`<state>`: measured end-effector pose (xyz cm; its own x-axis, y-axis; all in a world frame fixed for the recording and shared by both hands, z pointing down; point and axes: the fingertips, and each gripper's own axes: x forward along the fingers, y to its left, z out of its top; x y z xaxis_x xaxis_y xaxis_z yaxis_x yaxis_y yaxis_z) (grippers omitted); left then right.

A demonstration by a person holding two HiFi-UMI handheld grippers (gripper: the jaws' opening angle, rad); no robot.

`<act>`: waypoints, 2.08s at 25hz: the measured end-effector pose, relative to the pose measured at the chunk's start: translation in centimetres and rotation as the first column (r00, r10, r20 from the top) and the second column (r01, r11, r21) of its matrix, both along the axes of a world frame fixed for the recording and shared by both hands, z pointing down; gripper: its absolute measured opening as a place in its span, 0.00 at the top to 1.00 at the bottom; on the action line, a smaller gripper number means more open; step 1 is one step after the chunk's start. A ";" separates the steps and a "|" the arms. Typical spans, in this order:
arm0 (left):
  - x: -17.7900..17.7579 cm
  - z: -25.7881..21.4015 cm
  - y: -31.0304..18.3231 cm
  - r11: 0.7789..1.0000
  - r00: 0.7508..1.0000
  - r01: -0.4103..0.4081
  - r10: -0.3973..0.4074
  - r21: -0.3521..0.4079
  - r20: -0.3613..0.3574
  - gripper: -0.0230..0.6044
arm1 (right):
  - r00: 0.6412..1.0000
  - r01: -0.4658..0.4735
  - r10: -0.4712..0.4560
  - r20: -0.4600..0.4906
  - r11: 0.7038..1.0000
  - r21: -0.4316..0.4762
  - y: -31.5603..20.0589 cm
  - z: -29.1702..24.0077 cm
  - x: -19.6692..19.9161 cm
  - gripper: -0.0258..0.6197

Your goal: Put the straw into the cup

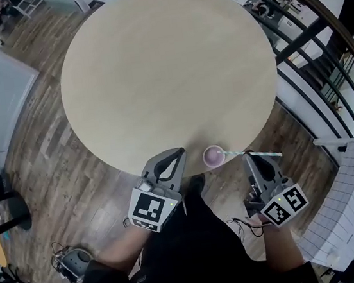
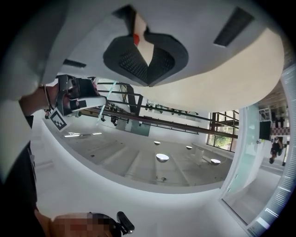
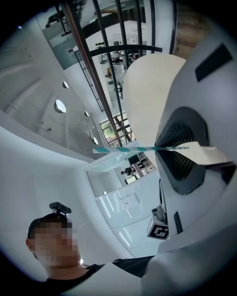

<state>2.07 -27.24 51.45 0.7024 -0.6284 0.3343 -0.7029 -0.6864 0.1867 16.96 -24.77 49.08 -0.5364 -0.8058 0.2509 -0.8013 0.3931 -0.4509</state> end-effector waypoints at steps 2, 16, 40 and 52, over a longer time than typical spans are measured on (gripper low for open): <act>0.0 1.2 -0.3 1.000 1.000 -0.010 0.010 -0.014 0.007 0.95 | 1.000 0.000 0.000 0.001 1.000 -0.017 -0.4 1.2 -0.3 0.90; 0.4 5.6 0.5 0.993 0.998 -0.061 0.064 -0.099 0.018 0.95 | 0.999 -0.036 0.036 -0.009 0.992 -0.122 0.1 7.8 -1.9 0.90; 2.0 8.2 0.0 0.980 0.994 -0.109 0.112 -0.168 0.009 0.95 | 0.986 -0.148 0.164 0.036 0.950 -0.276 0.8 16.0 -0.5 0.90; 2.5 8.3 1.5 0.976 0.993 -0.111 0.115 -0.189 0.011 0.95 | 0.986 -0.151 0.166 0.022 0.936 -0.318 0.9 16.3 -1.1 0.90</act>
